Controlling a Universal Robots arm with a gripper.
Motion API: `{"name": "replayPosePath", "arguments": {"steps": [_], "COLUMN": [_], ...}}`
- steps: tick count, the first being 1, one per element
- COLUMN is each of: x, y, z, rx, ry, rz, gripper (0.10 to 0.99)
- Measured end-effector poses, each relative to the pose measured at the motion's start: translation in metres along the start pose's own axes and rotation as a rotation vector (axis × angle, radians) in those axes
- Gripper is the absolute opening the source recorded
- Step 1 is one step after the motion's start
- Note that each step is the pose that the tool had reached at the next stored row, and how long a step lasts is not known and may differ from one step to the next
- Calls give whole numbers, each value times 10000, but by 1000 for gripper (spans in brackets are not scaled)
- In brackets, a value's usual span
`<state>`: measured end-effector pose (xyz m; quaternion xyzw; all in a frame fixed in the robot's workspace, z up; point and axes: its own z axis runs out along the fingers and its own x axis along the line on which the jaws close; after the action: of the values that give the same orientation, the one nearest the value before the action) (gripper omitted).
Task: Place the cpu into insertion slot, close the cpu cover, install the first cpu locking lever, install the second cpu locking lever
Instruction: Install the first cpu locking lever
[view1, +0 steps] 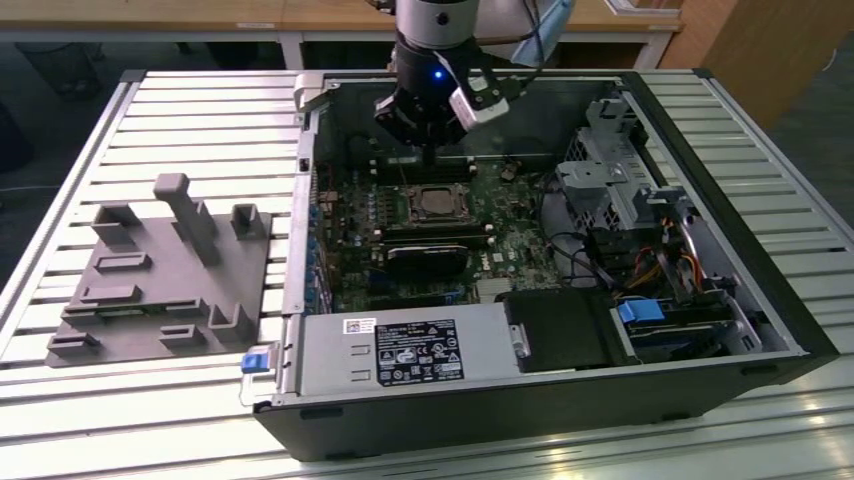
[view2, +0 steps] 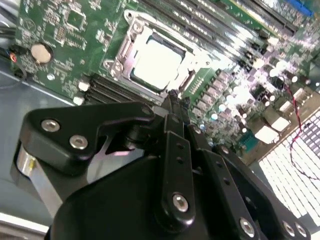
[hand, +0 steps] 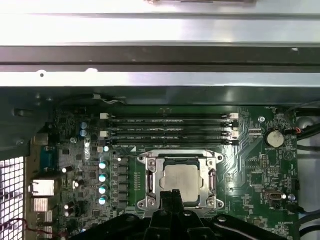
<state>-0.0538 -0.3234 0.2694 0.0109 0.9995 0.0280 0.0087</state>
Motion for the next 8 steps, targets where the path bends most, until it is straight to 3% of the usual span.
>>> {"name": "replayPosePath", "arguments": {"steps": [4,8], "x": [45,87], "y": [7,23], "z": [14,30], "rx": [-119,-139], "ry": [-19,-20], "rz": [-4,-5], "gripper": [106,106]}}
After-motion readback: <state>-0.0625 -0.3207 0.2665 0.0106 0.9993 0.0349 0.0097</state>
